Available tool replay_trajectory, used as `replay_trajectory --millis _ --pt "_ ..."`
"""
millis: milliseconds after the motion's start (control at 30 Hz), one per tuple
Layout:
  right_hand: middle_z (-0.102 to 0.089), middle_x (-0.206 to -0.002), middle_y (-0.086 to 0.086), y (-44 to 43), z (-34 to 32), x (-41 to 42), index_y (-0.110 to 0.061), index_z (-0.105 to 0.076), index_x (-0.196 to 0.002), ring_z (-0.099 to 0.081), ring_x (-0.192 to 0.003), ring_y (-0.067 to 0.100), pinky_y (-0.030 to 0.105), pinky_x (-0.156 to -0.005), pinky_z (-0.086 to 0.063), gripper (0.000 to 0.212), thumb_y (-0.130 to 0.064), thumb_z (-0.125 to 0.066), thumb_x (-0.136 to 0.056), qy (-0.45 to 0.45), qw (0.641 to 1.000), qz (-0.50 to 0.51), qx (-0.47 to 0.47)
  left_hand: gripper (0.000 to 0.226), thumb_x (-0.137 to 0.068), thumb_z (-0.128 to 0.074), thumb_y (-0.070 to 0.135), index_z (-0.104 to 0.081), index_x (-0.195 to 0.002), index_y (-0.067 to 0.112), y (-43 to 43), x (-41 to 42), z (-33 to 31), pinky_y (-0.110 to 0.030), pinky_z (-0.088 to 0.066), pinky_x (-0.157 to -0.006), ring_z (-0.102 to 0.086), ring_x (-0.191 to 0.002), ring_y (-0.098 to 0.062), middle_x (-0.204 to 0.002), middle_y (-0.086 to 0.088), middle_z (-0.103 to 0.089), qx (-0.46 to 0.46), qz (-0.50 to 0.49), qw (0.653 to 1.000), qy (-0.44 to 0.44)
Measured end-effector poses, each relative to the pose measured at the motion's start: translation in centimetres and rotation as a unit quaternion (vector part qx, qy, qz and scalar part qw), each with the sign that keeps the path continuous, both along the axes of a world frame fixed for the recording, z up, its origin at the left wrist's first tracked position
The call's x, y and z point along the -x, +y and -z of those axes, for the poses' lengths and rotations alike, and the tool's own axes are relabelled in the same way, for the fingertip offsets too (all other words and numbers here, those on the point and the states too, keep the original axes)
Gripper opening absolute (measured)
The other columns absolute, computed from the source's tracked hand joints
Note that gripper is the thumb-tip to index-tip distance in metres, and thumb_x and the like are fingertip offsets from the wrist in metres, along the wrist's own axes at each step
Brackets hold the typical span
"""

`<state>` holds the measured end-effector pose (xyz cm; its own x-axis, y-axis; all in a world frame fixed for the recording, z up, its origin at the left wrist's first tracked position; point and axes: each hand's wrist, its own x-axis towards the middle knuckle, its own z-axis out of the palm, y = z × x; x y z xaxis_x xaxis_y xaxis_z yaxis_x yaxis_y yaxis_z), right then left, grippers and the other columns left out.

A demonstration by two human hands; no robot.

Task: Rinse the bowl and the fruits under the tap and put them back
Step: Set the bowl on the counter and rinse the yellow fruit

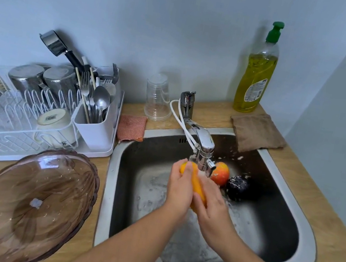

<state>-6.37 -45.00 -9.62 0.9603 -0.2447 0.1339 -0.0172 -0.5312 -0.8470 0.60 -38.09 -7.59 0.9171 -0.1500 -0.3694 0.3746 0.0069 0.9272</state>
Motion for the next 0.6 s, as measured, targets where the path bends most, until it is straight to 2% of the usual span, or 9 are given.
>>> replay_trajectory --millis 67,133,167,233,300,367,433,533,600 --pt "-0.040 -0.137 -0.013 -0.1 0.2 0.1 -0.040 -0.035 -0.132 -0.037 -0.128 0.000 0.006 -0.102 -0.022 0.035 -0.029 -0.039 -0.100 0.016 0.998 0.022 -0.064 0.014 -0.099 -0.042 0.041 -0.053 -0.107 0.037 -0.2 0.2 0.2 -0.042 -0.049 -0.097 -0.058 -0.108 -0.020 -0.117 -0.004 -0.061 0.000 0.003 1.000 -0.001" --pt "-0.050 -0.129 -0.007 -0.6 -0.3 -0.4 -0.045 -0.041 -0.122 -0.049 -0.120 0.012 0.026 -0.101 -0.040 0.025 -0.037 -0.039 -0.099 0.062 0.974 0.104 -0.194 0.024 -0.100 -0.038 0.042 -0.052 -0.119 0.034 -0.4 1.3 0.8 -0.040 -0.050 -0.094 -0.057 -0.111 -0.021 -0.121 -0.002 -0.058 0.004 0.019 1.000 -0.002" --pt "-0.056 -0.120 -0.001 -0.9 -0.9 -0.8 -0.043 -0.046 -0.116 -0.058 -0.109 0.021 0.037 -0.091 -0.051 0.021 -0.044 -0.038 -0.097 0.121 0.944 0.144 -0.272 0.027 -0.101 -0.037 0.042 -0.051 -0.122 0.035 -0.5 1.7 1.0 -0.039 -0.051 -0.088 -0.056 -0.110 -0.021 -0.122 -0.002 -0.056 0.009 0.024 1.000 0.002" --pt "-0.065 -0.100 0.010 -1.6 -1.6 -1.2 -0.029 -0.049 -0.110 -0.066 -0.080 0.029 0.039 -0.063 -0.057 0.029 -0.051 -0.036 -0.096 0.225 0.889 0.177 -0.358 0.024 -0.101 -0.035 0.041 -0.054 -0.114 0.037 -0.5 2.0 1.3 -0.035 -0.051 -0.072 -0.057 -0.100 -0.022 -0.115 -0.006 -0.057 0.021 0.030 0.999 0.015" --pt "-0.068 -0.102 0.012 -1.6 -1.9 -0.7 -0.025 -0.054 -0.111 -0.066 -0.080 0.025 0.037 -0.066 -0.055 0.032 -0.047 -0.036 -0.097 0.215 0.916 0.165 -0.294 0.024 -0.102 -0.037 0.036 -0.060 -0.106 0.032 -0.5 1.4 1.5 -0.034 -0.050 -0.076 -0.058 -0.097 -0.020 -0.110 -0.006 -0.061 0.033 0.027 0.999 0.028" --pt "-0.062 -0.118 -0.006 -1.5 -1.3 0.2 -0.029 -0.057 -0.121 -0.057 -0.101 0.011 0.031 -0.089 -0.047 0.032 -0.041 -0.037 -0.098 0.109 0.984 0.114 -0.080 0.026 -0.100 -0.041 0.036 -0.062 -0.109 0.023 -0.6 0.8 1.0 -0.035 -0.050 -0.090 -0.060 -0.101 -0.019 -0.111 -0.006 -0.064 0.044 0.016 0.998 0.052" --pt "-0.055 -0.122 -0.014 -1.5 -0.8 0.5 -0.031 -0.049 -0.133 -0.051 -0.112 0.007 0.027 -0.093 -0.040 0.043 -0.047 -0.033 -0.096 0.040 0.996 0.063 0.039 0.033 -0.098 -0.044 0.039 -0.061 -0.114 0.016 -0.9 0.4 0.6 -0.042 -0.051 -0.095 -0.062 -0.101 -0.022 -0.111 -0.010 -0.065 0.053 -0.002 0.996 0.065" --pt "-0.063 -0.115 0.000 -1.6 -0.8 -0.3 -0.031 -0.055 -0.119 -0.062 -0.100 0.022 0.031 -0.076 -0.047 0.036 -0.051 -0.036 -0.095 0.134 0.971 0.135 -0.148 0.030 -0.098 -0.045 0.040 -0.061 -0.110 0.018 -0.9 0.5 0.6 -0.044 -0.052 -0.088 -0.060 -0.096 -0.023 -0.108 -0.012 -0.063 0.063 -0.021 0.996 0.065" --pt "-0.066 -0.097 0.015 -2.0 -1.3 -0.6 -0.026 -0.055 -0.103 -0.065 -0.071 0.029 0.029 -0.053 -0.047 0.031 -0.051 -0.039 -0.095 0.233 0.885 0.164 -0.367 0.024 -0.097 -0.046 0.042 -0.062 -0.105 0.026 -0.3 0.5 0.8 -0.044 -0.051 -0.086 -0.058 -0.102 -0.025 -0.113 -0.011 -0.060 0.072 -0.013 0.995 0.074"
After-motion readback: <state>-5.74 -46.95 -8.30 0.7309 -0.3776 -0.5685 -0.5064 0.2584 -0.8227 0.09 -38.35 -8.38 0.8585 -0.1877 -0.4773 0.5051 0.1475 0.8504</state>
